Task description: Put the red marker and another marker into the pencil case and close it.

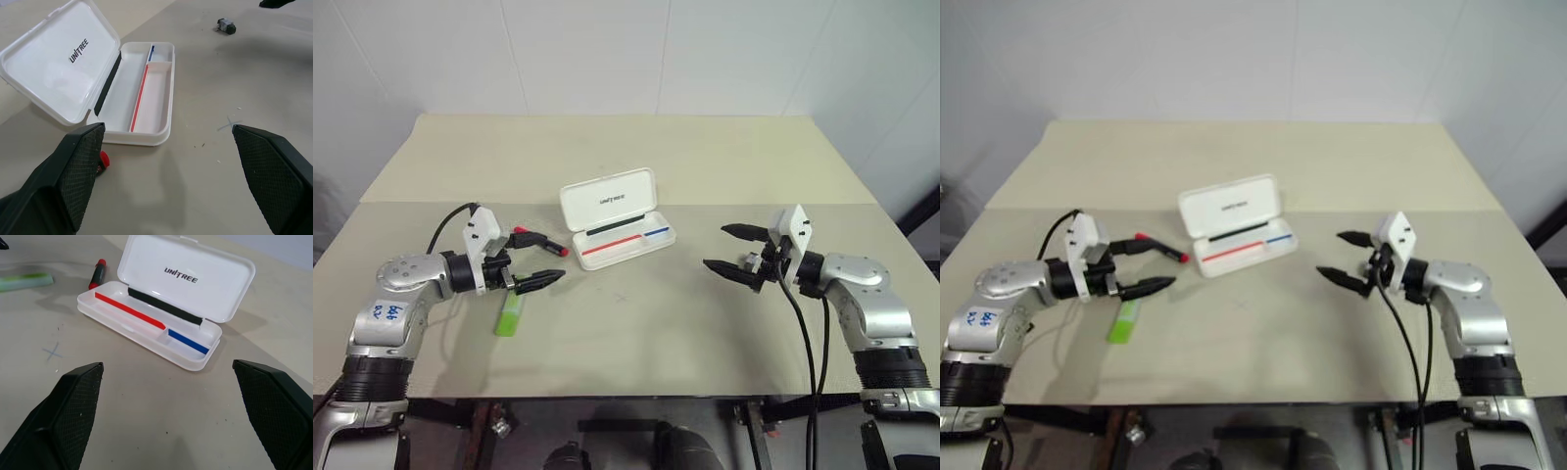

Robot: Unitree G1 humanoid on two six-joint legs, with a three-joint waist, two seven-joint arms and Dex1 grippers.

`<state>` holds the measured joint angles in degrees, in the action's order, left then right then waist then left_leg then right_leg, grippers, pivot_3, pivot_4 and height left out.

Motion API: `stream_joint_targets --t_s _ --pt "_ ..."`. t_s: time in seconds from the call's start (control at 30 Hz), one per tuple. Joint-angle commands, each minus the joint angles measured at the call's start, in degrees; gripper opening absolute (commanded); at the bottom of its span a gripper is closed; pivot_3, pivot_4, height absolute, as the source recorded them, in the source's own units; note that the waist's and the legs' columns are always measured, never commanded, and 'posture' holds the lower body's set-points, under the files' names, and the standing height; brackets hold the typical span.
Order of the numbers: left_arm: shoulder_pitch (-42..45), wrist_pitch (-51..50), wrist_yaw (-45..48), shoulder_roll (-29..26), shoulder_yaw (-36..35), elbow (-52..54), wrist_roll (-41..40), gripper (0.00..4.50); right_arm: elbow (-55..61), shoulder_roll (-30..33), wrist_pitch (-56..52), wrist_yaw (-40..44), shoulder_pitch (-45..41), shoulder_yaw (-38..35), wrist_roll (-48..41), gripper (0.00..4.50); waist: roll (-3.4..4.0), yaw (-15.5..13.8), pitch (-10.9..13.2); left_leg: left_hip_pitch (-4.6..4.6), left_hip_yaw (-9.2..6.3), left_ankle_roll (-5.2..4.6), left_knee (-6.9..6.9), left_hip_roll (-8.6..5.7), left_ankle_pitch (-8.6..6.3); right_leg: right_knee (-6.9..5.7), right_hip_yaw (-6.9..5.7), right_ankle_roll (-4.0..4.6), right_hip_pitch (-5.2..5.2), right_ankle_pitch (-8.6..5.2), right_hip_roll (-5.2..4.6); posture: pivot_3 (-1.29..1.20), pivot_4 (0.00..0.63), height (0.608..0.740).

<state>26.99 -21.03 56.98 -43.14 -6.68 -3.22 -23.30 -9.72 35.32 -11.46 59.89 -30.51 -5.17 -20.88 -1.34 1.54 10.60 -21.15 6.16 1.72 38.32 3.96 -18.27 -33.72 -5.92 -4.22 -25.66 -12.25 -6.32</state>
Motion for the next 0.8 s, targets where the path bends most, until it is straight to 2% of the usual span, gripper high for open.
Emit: stream_joint_targets --t_s 0.03,0.2,0.53,0.8 --pt "1.5 -0.7 -0.3 -1.2 -0.9 1.3 0.1 4.44 3.7 -0.6 -0.1 -2.0 0.4 -1.9 -1.7 4.50 0.00 0.0 0.0 0.00 0.00 0.00 -0.01 0.00 0.00 -0.01 0.00 0.00 0.00 0.00 0.00 0.00 0.150 0.740" --pt "4.3 0.0 -0.3 0.2 1.0 -0.9 1.4 4.44 5.4 -4.1 0.6 -5.5 1.7 -1.0 -1.8 4.50 0.00 -0.1 0.0 -0.01 -0.01 0.00 0.01 0.00 0.00 -0.01 -0.01 0.00 0.00 0.00 0.01 0.00 0.150 0.740" --pt "12.0 3.1 2.2 4.2 5.9 -9.0 4.6 4.44 11.8 -5.6 -1.9 -8.5 4.0 -0.7 -2.8 4.50 0.03 -0.5 0.0 -0.04 -0.01 0.00 0.02 -0.02 0.01 0.01 -0.01 -0.01 0.00 0.00 0.01 0.00 0.150 0.740" --pt "21.3 8.9 7.9 10.7 11.5 -23.5 8.4 4.44 11.6 -5.5 -0.2 -10.1 7.1 -2.2 -2.0 4.50 0.02 -1.4 0.0 -0.10 -0.02 -0.01 0.28 -0.03 0.00 -0.07 -0.01 -0.01 0.00 0.00 0.02 0.00 0.150 0.740"
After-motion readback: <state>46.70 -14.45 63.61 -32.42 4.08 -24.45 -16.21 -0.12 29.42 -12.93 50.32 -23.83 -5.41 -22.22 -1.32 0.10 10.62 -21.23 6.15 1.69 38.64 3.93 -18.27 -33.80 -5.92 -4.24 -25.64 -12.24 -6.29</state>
